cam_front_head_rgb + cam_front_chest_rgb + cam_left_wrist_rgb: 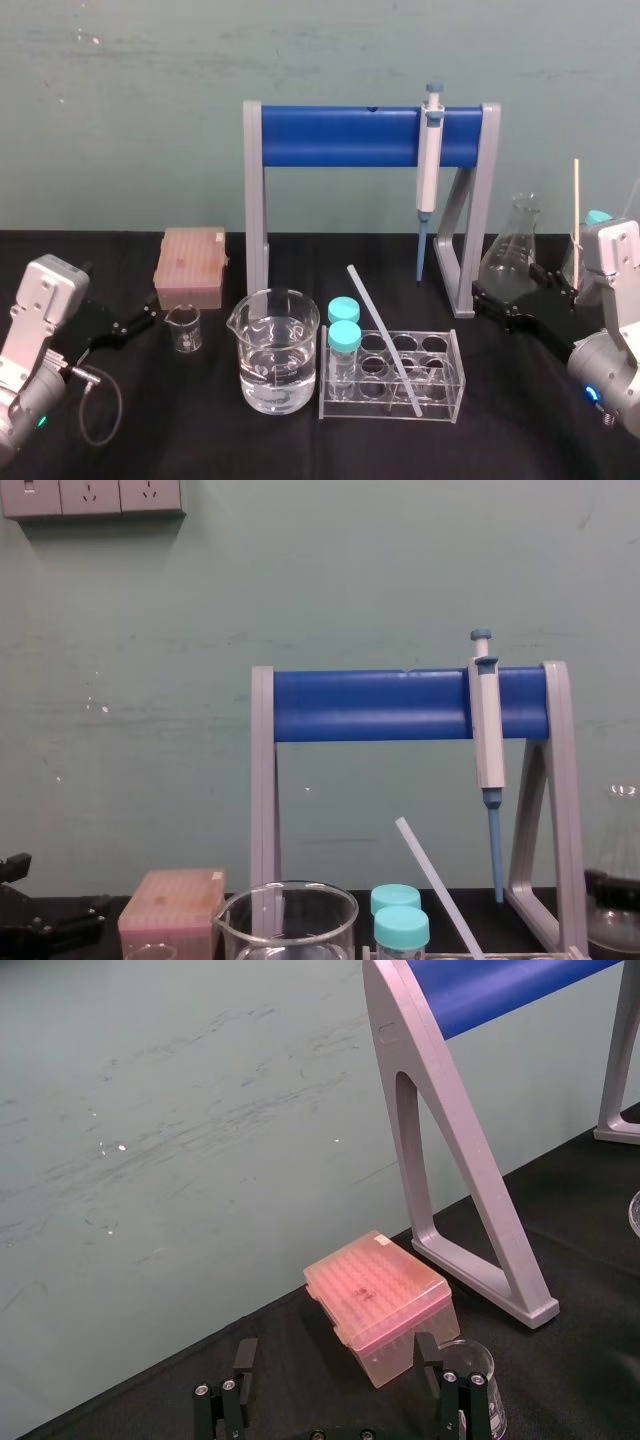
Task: Pick up the stirring rod with one hand, then place it down.
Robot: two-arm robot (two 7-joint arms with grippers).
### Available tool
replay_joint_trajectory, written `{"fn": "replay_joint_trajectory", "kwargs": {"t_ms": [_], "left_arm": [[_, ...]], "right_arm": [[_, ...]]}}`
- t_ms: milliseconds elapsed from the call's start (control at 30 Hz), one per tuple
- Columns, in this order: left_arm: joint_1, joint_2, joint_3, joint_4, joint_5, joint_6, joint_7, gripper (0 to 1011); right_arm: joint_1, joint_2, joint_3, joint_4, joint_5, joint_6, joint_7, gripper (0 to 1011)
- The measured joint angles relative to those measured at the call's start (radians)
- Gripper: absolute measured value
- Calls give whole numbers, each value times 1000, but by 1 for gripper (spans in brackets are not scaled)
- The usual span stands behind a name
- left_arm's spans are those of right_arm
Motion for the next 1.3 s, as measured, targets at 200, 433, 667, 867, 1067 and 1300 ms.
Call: {"fn": "replay_joint_trajectory", "kwargs": {"t_ms": [200, 433, 667, 867, 1067, 1300], "left_arm": [[0, 0, 0, 0, 0, 0, 0, 1000], [0, 0, 0, 0, 0, 0, 0, 1000], [0, 0, 0, 0, 0, 0, 0, 1000], [0, 0, 0, 0, 0, 0, 0, 1000], [0, 0, 0, 0, 0, 0, 0, 1000], [0, 0, 0, 0, 0, 0, 0, 1000]], "right_arm": [[-3, -8, 5, 3, -7, 39, -12, 1004], [-3, -6, 5, 2, -7, 35, -13, 1004], [-4, -5, 5, 1, -7, 32, -15, 1004], [-4, -5, 5, 0, -7, 31, -15, 1004], [-4, -4, 5, 0, -6, 29, -16, 1004], [-4, -4, 5, 0, -6, 29, -16, 1004]]}}
